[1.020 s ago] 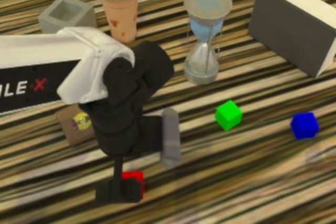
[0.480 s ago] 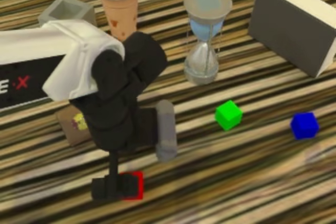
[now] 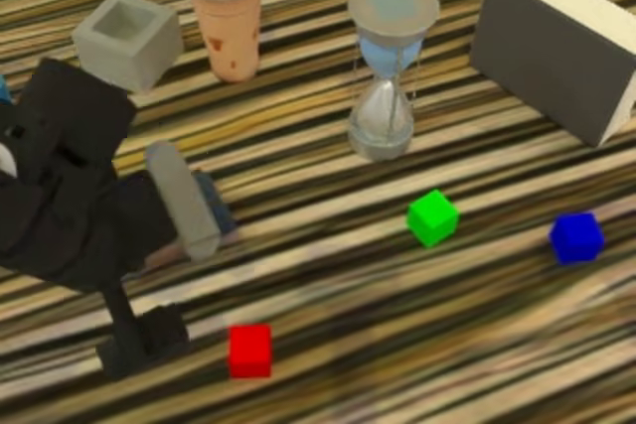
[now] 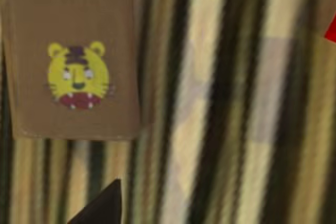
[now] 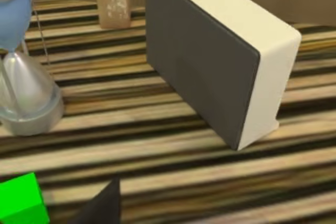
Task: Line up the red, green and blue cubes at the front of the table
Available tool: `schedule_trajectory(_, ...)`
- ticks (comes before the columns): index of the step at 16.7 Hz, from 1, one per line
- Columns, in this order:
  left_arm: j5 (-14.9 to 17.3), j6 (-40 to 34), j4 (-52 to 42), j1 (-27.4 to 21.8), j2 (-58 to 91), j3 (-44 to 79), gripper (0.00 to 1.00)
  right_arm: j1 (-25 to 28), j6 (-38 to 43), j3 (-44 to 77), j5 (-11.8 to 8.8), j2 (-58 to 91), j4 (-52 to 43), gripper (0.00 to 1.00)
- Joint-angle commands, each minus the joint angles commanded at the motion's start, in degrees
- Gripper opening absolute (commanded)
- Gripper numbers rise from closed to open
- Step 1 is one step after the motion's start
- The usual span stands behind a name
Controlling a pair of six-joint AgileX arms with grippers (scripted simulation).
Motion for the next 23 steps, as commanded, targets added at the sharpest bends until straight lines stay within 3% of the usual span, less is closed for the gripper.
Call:
schedule_trajectory(7, -1.0, -15.9, 18.3, 15.1, -35.6, -25.6, 1.00, 9.6, -1.4, 34.4, 0.0, 45.2, -22.5, 1.00)
schedule_trajectory(12, -1.0, -26.4, 30.6, 23.0, -56.5, -39.4, 1.00, 15.6, -2.4, 56.1, 0.0, 71.6, -37.0, 1.00)
schedule_trajectory(18, -0.3, -35.9, 41.6, 28.4, -70.4, -47.0, 1.00, 20.5, -3.1, 74.4, 0.1, 92.7, -47.7, 1.00)
schedule_trajectory(23, -0.1, -37.9, 43.9, 29.3, -73.5, -48.0, 1.00, 21.4, -3.3, 78.1, 0.2, 96.4, -49.7, 1.00)
